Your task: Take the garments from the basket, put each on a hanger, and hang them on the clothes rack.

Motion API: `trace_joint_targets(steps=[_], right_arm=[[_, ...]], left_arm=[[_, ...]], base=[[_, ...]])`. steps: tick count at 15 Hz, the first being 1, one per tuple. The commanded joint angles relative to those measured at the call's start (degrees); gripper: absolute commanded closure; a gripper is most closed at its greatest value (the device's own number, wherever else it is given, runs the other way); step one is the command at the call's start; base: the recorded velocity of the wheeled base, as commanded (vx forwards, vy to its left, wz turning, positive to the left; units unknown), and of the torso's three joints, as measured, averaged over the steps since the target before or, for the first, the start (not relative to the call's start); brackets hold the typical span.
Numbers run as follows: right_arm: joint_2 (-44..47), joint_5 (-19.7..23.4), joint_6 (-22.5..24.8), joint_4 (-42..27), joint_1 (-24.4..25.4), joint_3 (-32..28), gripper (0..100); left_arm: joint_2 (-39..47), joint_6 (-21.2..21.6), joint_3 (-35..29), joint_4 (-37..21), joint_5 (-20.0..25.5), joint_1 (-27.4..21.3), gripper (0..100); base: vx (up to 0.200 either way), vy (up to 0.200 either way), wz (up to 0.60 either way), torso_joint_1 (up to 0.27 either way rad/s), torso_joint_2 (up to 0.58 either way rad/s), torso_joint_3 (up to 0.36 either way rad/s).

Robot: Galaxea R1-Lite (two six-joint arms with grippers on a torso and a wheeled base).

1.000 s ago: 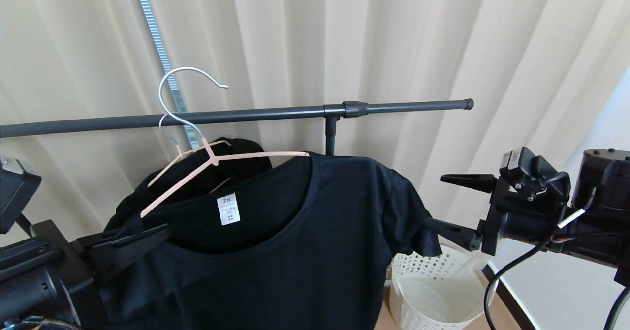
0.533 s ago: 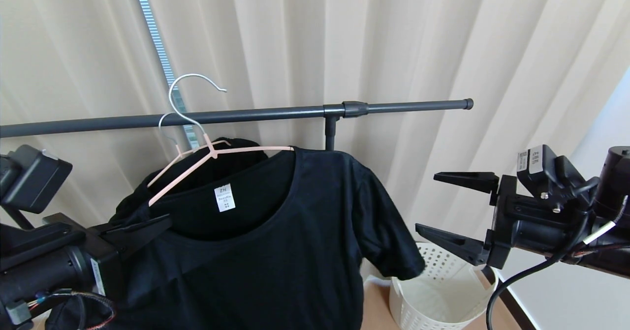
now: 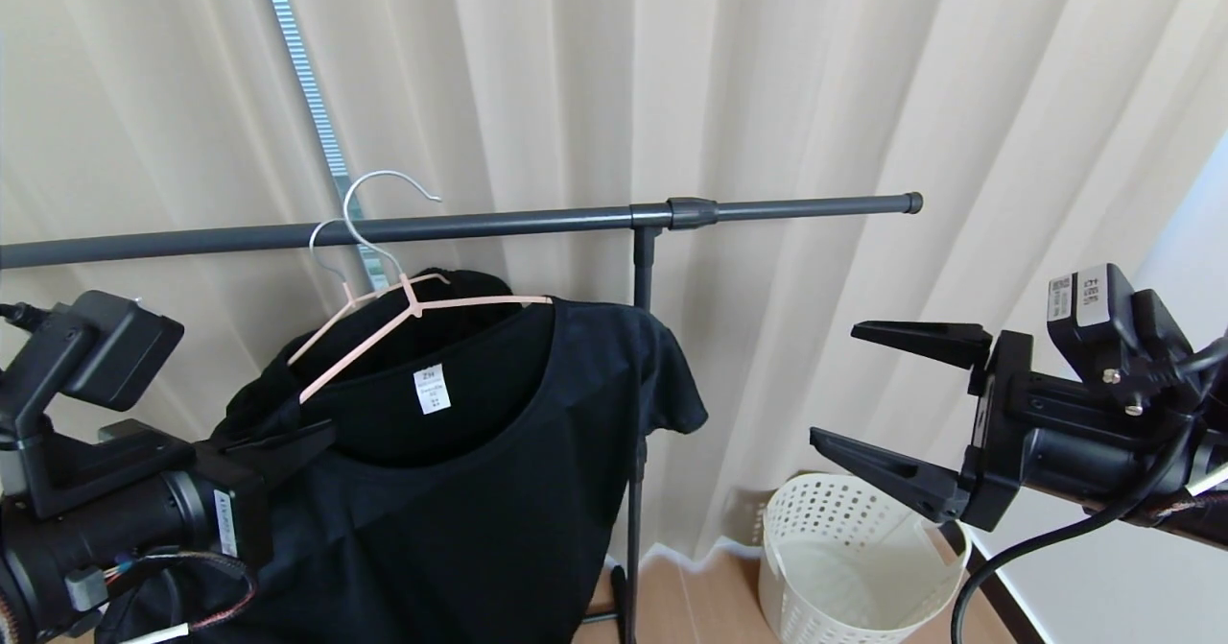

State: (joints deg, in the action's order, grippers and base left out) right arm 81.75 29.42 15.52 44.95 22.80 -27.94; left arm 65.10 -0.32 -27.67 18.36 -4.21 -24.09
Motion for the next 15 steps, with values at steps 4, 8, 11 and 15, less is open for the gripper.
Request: trace_joint_targets(steps=[4, 8, 11, 15], right_arm=[[-0.4, -1.9, 0.0, 0.1, 0.1, -0.1, 0], [-0.1, -2.3, 0.1, 0.1, 0.1, -0.1, 0], [0.2, -2.3, 0.1, 0.1, 0.1, -0.1, 0], [0.2, -2.4, 0.1, 0.1, 0.1, -0.1, 0]], left_arm=[[2.3, -0.9, -0.7, 0.0, -2.6, 0.0, 100], [3.1, -0.8, -0.5, 0.0, -6.2, -0.1, 100], [4.2, -0.8, -0.6, 0.0, -6.9, 0.1, 100], [7.8, -0.8, -2.4, 0.0, -8.8, 0.0, 100]], base=[[0.0, 0.0, 0.0, 0.0, 0.0, 0.0], [0.0, 0.0, 0.0, 0.0, 0.0, 0.0], [0.0, 0.0, 0.0, 0.0, 0.0, 0.0], [0.0, 0.0, 0.0, 0.0, 0.0, 0.0]])
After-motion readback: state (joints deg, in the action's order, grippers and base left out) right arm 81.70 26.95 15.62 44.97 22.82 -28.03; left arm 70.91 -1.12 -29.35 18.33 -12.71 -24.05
